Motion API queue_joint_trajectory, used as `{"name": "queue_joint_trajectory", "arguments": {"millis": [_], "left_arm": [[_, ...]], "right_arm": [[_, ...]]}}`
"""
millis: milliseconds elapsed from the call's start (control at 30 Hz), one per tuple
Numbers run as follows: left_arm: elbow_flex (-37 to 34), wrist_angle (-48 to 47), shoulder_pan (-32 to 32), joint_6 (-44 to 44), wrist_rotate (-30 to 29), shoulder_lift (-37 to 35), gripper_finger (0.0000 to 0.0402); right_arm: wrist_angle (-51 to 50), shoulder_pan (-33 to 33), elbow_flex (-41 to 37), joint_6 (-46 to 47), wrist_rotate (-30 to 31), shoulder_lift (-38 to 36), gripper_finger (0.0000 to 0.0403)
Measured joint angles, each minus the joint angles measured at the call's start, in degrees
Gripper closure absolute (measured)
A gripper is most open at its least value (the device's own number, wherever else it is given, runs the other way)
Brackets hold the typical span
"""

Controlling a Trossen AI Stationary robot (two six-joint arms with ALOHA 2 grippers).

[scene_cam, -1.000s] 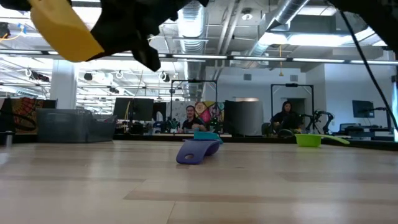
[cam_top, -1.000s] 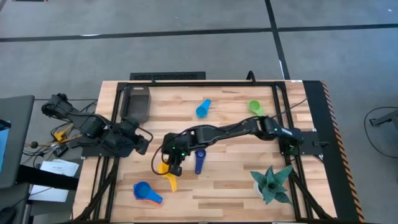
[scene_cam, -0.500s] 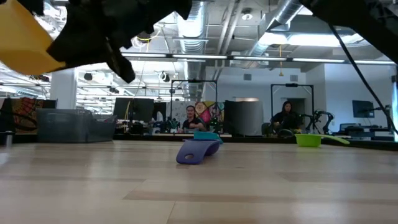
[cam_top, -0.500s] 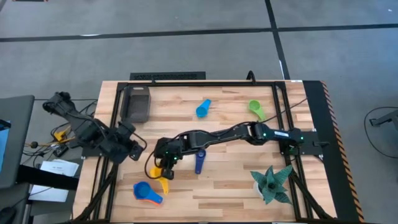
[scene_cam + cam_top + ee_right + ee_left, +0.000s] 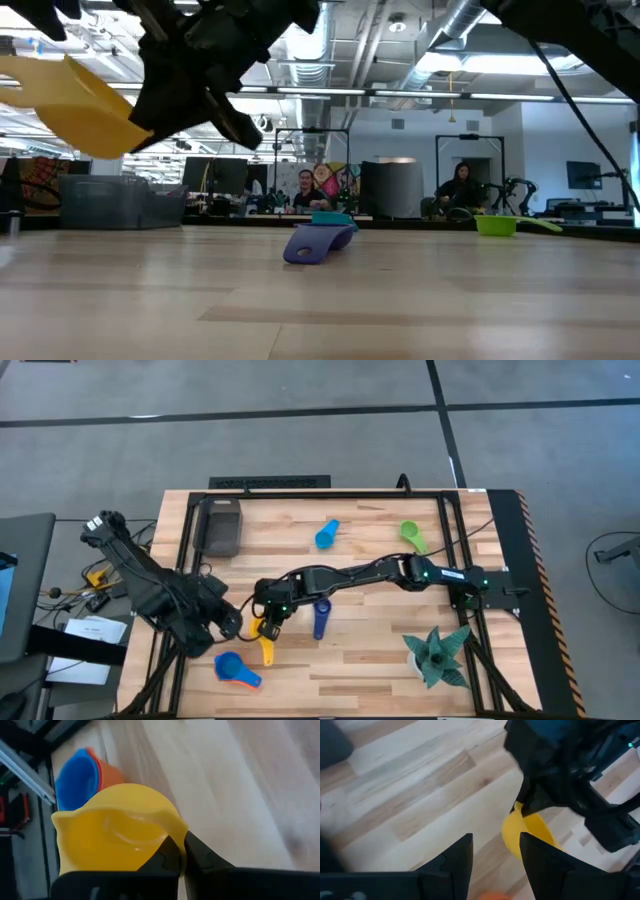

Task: Nest measuring cups in basket
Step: Stack the yellow measuring cup on top of the blue measuring cup

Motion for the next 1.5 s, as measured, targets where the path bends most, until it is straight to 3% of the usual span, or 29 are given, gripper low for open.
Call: {"name": "queue_joint_trajectory", "arguments": {"millis": [233, 467, 733, 900, 1100, 1333, 1500], "left_arm": [[0.0, 8.12, 0.67, 6.71, 0.47, 5.77, 0.0251], [0.0, 14.59, -0.79, 6.4, 4.6, 6.57, 0.0251], [-0.01, 15.16, -4.96, -3.77, -1.6, 7.61, 0.0251], [-0.02, 14.38, -5.36, -8.33, -9.98, 8.9, 0.0251], [-0.02, 14.22, -3.07, -9.06, -10.16, 9.65, 0.0252], [0.0, 14.95, -1.73, -9.39, -10.3, 9.63, 0.0309], [0.0, 15.77, -1.71, -10.34, -10.08, 9.63, 0.0343]], "right_arm": [[0.11, 0.15, -0.04, 6.48, -8.1, 0.0, 0.0373], [0.13, -0.31, -0.05, 7.25, -8.1, -0.36, 0.0372], [-0.03, -2.58, -0.06, 7.44, -0.81, -3.75, 0.0375], [-0.34, -3.72, 0.04, 5.23, -0.29, -6.33, 0.0371], [-0.6, -3.67, -0.06, 4.31, -0.15, -6.38, 0.0382], [-0.42, -3.52, -0.06, 4.84, -0.1, -6.43, 0.0365], [0.68, -3.59, -0.06, 4.79, -0.08, -6.43, 0.0374]]}}
